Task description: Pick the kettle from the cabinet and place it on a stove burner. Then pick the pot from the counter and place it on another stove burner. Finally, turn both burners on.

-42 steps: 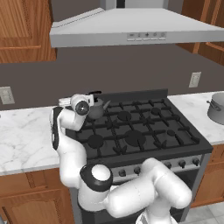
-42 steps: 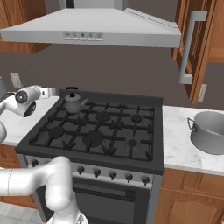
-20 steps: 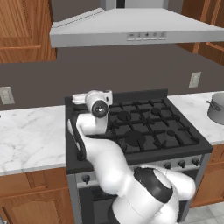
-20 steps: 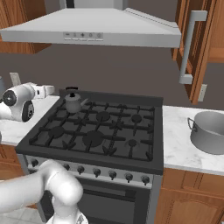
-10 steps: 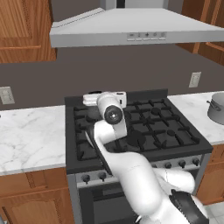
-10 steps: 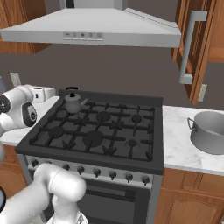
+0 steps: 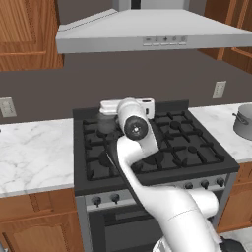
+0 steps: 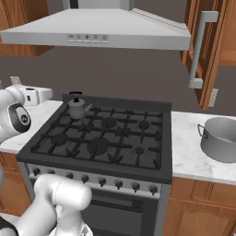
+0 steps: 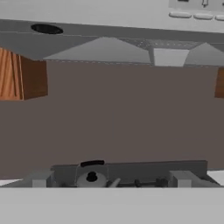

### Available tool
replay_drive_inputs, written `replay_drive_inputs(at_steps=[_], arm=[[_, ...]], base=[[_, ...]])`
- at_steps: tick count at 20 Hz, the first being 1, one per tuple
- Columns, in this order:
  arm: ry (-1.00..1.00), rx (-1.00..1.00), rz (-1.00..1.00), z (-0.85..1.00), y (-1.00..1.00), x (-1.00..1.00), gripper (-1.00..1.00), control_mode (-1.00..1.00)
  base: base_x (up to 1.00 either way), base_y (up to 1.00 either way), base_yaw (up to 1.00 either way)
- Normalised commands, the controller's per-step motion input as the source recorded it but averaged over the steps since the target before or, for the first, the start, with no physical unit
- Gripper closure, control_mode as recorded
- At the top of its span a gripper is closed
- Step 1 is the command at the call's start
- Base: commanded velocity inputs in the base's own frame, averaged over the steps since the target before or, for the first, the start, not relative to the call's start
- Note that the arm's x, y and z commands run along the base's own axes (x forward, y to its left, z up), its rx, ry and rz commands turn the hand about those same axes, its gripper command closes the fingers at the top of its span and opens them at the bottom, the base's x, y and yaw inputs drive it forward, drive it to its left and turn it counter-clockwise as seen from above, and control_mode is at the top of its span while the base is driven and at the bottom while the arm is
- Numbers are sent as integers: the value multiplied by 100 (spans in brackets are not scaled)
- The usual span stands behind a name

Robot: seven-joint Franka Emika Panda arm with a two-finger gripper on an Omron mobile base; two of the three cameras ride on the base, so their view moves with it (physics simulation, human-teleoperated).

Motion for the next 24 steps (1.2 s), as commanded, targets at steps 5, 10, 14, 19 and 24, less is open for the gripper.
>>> replay_drive_inputs(at_steps=[5,10,14,19,24], arm=[[1,-1,-6,40,-12,-55,-100,-100],[3,-1,-6,32,-10,-50,-100,-100],[2,-1,-6,16,-13,-50,-100,-100],[2,0,-5,-5,-27,-56,-100,-100],[1,0,0,-4,-2,-8,-100,-100]], base=[[0,0,0],[0,0,0],[0,0,0],[0,0,0],[0,0,0]])
